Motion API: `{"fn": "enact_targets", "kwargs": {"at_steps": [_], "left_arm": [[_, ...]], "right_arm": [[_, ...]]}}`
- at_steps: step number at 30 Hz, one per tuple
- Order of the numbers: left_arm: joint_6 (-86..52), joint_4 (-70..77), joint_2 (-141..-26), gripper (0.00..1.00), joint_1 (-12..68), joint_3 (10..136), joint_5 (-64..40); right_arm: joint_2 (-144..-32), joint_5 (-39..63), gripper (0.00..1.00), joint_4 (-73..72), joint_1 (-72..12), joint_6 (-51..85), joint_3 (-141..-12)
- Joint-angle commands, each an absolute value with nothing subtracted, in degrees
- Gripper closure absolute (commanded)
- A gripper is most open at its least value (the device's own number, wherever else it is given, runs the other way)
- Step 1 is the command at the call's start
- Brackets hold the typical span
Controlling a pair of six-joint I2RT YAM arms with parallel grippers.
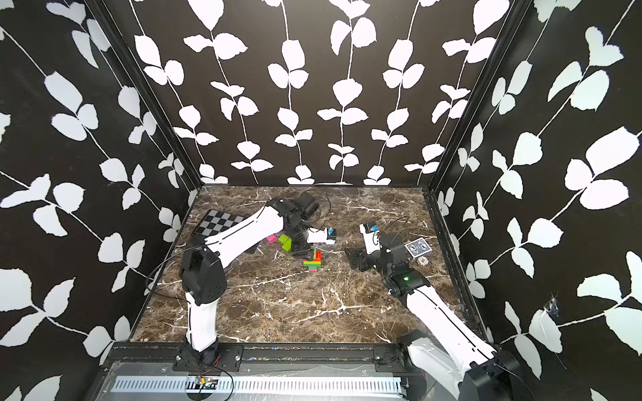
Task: Assemble a carrot with lego
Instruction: Assemble the lego brick with the lego brick, then pick up the lego brick from the center of the board.
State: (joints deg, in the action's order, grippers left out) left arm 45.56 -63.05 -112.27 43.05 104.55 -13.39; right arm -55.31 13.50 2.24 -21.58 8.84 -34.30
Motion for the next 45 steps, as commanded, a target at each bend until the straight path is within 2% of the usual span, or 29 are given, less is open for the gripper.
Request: {"fn": "enact_targets", "kwargs": {"at_steps": [1,4,8,11,15,26,33,45], "left_arm": [[42.41,-59.80,-103.91,0.36,40.74,100.70,-16.42],[33.72,-46.96,-97.10,0.40,34.94,91.38,-18.23],[18.31,-32.23,-91.59,0.42,28.99,80.01,-15.37],[12.58,-33.01,-93.46,0.41,27.51,77.40,-10.57],[9.42,-34.02,-97.66,0.35,27.26,74.18,-5.16],[9.40,-39.07,-112.04,0.32,27.07,81.93,-4.69],[9.28,-38.74,-116.76,0.34,27.16,85.78,-7.23],[10.32,-39.35,-120.63,0.40,28.61,88.88,-4.88]], "right_arm": [[-54.23,13.42,0.14,2.18,-21.36,8.97,-34.25],[-54.41,14.85,0.14,1.48,-21.37,8.81,-34.39],[-55.34,15.55,0.14,-0.35,-21.52,9.14,-34.19],[-56.57,15.82,0.15,-0.04,-21.53,8.79,-34.69],[-56.83,15.34,0.15,-0.14,-21.53,8.61,-34.08],[-57.31,15.08,0.15,-0.74,-21.52,9.41,-33.29],[-57.64,14.74,0.15,-0.78,-21.45,9.65,-33.11],[-57.90,14.50,0.14,-0.61,-21.53,9.76,-33.14]]}}
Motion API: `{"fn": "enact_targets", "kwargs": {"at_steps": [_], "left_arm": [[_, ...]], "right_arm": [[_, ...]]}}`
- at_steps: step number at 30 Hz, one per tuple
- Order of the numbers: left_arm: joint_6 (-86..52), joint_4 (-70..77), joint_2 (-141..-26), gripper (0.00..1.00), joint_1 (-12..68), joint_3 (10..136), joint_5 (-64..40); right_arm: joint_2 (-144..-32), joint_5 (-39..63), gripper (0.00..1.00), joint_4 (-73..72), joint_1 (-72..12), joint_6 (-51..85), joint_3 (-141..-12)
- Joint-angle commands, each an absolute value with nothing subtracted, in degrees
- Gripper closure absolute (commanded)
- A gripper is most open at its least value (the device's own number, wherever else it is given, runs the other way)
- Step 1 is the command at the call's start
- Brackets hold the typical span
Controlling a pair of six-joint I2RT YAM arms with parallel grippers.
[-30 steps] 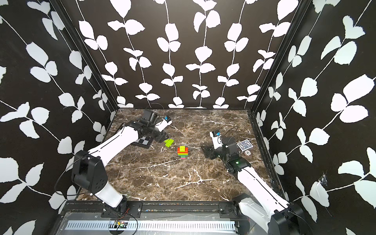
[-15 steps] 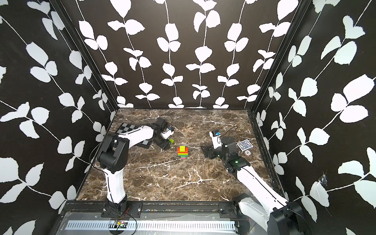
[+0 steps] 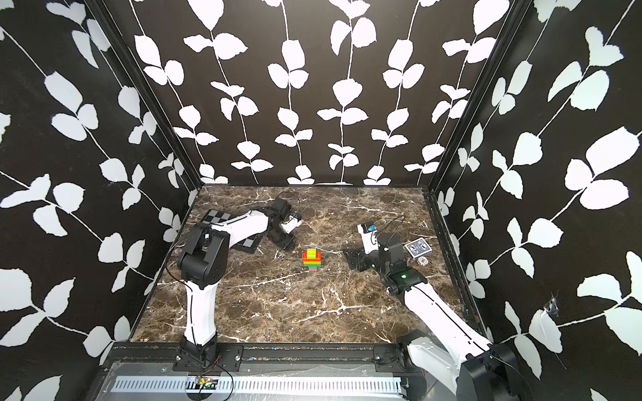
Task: Assemble a carrot with lego
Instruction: Pick up the lego brick from the center of the board.
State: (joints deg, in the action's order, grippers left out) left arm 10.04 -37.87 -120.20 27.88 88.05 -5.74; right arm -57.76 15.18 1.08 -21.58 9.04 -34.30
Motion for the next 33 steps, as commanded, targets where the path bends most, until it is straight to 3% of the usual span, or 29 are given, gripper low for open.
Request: {"fn": "enact_targets", "kwargs": {"at_steps": [1,8,16,23,28,33], "left_arm": [[10.36,-39.22,-120.75,0.42,28.71,88.88,-4.53],[10.99,-39.17,-121.90,0.54,28.95,88.86,-2.97],[10.50,-37.95,-123.20,0.53,28.92,89.69,-4.34],[10.72,-39.00,-122.77,0.66,28.92,89.46,-4.61],[13.19,-38.75,-117.57,0.78,28.92,88.46,-5.56],[20.42,-37.93,-107.09,0.82,28.92,85.53,-8.38]], "right_arm": [[-57.92,14.46,0.15,-0.68,-21.51,9.76,-33.08],[-57.92,14.33,0.15,-0.51,-21.51,9.91,-33.09],[-58.18,14.51,0.15,-0.36,-21.53,10.12,-33.00],[-58.05,14.11,0.15,0.03,-21.48,9.72,-33.22],[-57.71,12.78,0.15,1.07,-21.49,9.10,-33.90],[-56.62,11.56,0.14,2.95,-21.53,7.85,-34.80]]}}
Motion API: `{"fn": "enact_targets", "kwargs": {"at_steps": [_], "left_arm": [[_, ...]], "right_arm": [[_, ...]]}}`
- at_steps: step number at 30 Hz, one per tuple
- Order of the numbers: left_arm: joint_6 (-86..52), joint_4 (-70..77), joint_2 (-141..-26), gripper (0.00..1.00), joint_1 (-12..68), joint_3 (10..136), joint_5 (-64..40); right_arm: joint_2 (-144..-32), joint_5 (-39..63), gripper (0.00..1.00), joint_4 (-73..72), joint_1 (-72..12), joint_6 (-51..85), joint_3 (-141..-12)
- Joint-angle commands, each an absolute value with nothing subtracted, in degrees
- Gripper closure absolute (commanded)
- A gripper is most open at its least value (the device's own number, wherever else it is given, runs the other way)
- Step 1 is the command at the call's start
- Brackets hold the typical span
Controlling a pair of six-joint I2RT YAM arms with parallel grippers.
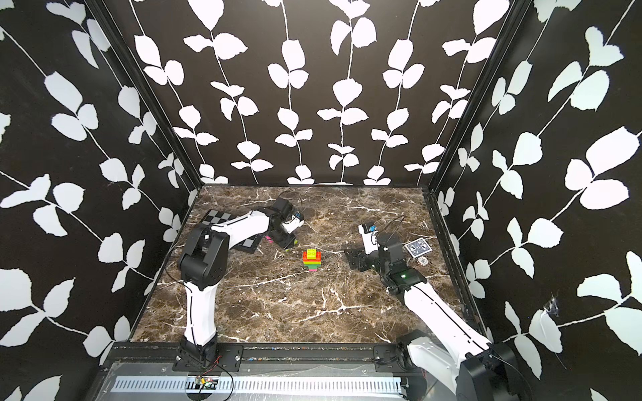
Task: Assemble a carrot with lego
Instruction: Pick up the lego brick from the center of the board, then assemble the lego brick with the lego brick.
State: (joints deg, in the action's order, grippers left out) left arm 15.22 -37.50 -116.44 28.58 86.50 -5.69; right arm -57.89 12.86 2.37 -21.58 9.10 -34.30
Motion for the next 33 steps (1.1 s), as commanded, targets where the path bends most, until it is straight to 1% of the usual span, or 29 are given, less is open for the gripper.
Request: {"fn": "enact_targets", "kwargs": {"at_steps": [1,6,9,12,16,23,33], "left_arm": [[22.09,-38.34,-104.90,0.83,28.92,85.10,-8.88],[32.34,-43.47,-97.01,0.85,29.51,84.74,-17.19],[41.07,-45.83,-94.04,0.87,31.78,84.76,-20.25],[48.14,-49.35,-93.81,0.88,34.43,86.83,-22.48],[53.69,-54.01,-96.66,0.87,37.07,91.28,-25.77],[56.69,-59.83,-103.94,0.87,39.15,98.85,-25.86],[55.81,-60.75,-107.22,0.87,39.81,100.18,-22.86]], "right_arm": [[-56.29,11.56,0.14,3.24,-21.52,7.53,-34.91],[-55.81,12.16,0.14,3.33,-21.53,7.05,-35.25],[-55.89,12.74,0.14,3.33,-21.52,7.09,-35.76],[-55.56,12.61,0.14,3.76,-21.53,6.73,-36.06],[-54.61,11.72,0.14,3.88,-21.53,6.51,-35.38],[-53.97,11.74,0.14,4.55,-21.53,6.88,-34.76],[-53.92,11.80,0.14,4.61,-21.52,7.20,-34.65]]}}
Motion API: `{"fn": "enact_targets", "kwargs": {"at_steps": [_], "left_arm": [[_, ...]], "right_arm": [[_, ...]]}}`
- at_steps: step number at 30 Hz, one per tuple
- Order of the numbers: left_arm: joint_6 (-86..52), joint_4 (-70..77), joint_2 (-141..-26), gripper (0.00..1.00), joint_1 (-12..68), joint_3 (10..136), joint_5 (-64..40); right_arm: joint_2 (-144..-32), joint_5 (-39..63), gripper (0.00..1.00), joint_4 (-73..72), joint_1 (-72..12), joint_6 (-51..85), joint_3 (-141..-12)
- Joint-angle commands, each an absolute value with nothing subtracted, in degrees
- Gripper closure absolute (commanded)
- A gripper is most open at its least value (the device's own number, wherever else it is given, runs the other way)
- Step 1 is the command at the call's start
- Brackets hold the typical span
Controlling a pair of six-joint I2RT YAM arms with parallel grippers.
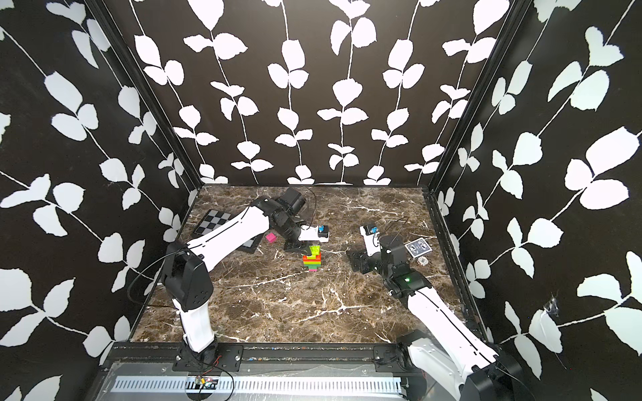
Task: Assemble a carrot with lego
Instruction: Assemble the lego brick with the lego brick.
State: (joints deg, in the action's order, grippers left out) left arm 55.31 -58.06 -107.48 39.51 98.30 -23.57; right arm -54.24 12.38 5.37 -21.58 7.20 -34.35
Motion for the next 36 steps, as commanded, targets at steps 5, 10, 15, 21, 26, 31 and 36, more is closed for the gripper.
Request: {"fn": "enact_targets", "kwargs": {"at_steps": [5,10,15,21,26,31,36], "left_arm": [[55.10,-61.65,-108.53,0.87,39.81,101.21,-20.72],[54.62,-62.17,-109.60,0.88,39.79,102.47,-19.83],[53.55,-62.40,-110.55,0.88,41.78,103.06,-19.18],[51.87,-62.40,-111.48,0.88,42.36,103.36,-17.17],[51.44,-62.33,-111.84,0.88,42.36,103.66,-16.13],[51.68,-62.22,-111.21,0.88,42.34,103.88,-15.39],[51.40,-61.05,-110.52,0.88,42.32,103.62,-14.50]], "right_arm": [[-54.48,12.22,0.14,4.22,-21.52,7.65,-34.62],[-54.62,12.30,0.14,4.04,-21.51,7.76,-34.65],[-54.65,12.22,0.14,4.04,-21.53,7.74,-34.48],[-54.73,12.22,0.14,3.87,-21.49,7.76,-34.33],[-54.62,12.25,0.14,3.88,-21.49,7.65,-34.18],[-54.91,12.25,0.14,3.86,-21.53,7.56,-34.10],[-55.37,12.40,0.14,3.54,-21.53,7.67,-34.01]]}}
